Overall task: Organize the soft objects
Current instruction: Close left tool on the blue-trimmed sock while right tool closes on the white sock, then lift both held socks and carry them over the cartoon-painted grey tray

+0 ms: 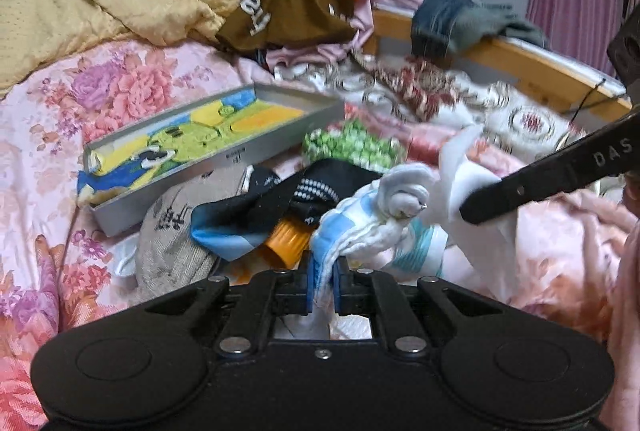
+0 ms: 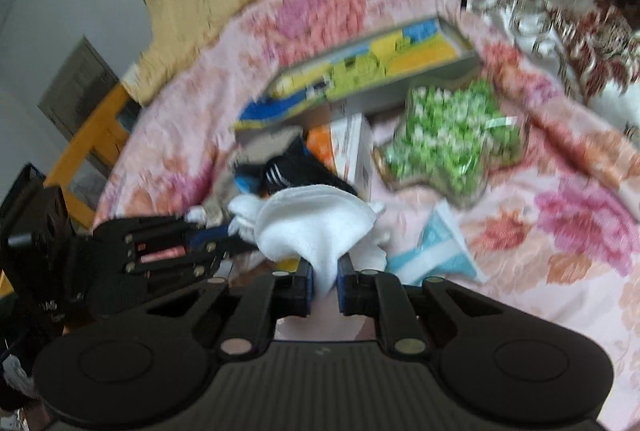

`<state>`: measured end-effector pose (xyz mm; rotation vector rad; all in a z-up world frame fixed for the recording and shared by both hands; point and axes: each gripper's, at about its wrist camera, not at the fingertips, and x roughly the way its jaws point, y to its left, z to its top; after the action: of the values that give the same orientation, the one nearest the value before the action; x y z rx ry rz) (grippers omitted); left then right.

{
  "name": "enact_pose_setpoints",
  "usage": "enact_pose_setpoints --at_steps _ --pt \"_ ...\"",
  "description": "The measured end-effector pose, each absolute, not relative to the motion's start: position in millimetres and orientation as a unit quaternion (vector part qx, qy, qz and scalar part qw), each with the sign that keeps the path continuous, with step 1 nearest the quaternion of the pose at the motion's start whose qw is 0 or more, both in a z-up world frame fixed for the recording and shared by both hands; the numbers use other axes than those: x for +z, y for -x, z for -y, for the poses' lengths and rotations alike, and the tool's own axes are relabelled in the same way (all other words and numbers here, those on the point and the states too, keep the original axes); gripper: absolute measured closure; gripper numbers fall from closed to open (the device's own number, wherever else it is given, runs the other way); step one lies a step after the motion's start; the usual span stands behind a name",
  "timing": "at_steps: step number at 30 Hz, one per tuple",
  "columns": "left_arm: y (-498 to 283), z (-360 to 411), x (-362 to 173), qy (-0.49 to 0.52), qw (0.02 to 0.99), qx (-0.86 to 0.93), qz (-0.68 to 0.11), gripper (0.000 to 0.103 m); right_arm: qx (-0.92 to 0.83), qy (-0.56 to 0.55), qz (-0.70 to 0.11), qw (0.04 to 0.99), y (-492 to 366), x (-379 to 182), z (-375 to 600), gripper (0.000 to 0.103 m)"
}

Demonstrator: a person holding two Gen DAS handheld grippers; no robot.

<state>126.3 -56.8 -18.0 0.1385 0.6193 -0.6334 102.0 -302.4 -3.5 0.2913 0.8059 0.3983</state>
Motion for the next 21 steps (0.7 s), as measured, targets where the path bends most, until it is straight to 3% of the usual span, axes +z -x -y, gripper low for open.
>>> enact_pose_setpoints --at_steps 13,21 --pt "-124.2 47.4 24.3 0.038 0.925 -0.316 -0.205 0.095 0.165 -0.146 -0.225 0.949 -95.4 28.0 314.3 0.090" --pt "-160.6 38.6 38.8 0.056 0.944 -0.278 -0.171 0.095 0.163 -0.166 -0.194 0.953 -136.8 36.3 309.9 0.090"
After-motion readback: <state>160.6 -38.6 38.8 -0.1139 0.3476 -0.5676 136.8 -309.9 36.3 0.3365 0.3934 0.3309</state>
